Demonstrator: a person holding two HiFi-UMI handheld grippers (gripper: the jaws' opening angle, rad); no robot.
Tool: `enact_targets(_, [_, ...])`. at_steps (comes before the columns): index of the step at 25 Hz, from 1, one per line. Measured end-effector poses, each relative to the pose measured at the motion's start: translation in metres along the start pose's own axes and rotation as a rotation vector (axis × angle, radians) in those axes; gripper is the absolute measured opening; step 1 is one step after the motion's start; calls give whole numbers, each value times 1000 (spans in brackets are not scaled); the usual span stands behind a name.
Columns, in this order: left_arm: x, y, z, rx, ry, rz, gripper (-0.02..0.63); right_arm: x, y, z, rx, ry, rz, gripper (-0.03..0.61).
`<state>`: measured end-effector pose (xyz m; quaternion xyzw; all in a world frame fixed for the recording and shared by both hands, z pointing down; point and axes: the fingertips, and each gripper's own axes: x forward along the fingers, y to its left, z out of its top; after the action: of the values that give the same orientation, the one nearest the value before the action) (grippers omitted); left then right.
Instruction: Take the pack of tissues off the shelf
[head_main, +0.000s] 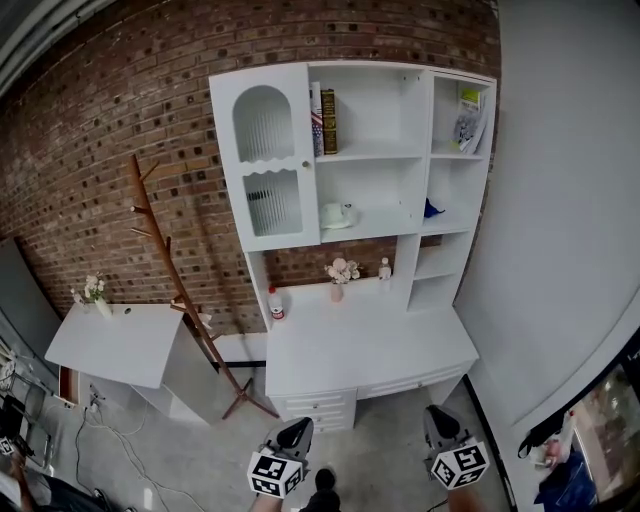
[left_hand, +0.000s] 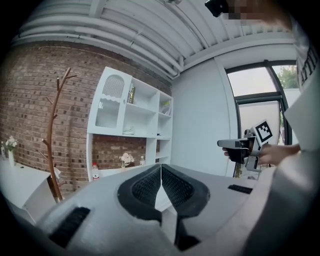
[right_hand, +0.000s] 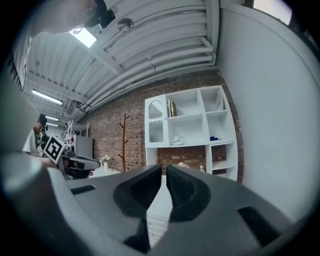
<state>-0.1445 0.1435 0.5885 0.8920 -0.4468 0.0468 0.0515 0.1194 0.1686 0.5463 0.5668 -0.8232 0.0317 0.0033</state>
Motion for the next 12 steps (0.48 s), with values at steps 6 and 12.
enact_targets(6, [31, 29, 4, -14, 5, -23, 26, 37, -9, -1, -10, 42, -32, 35])
enact_targets(12, [66, 60, 7, -21, 13, -43, 26, 78, -28, 0, 5, 68, -79, 35])
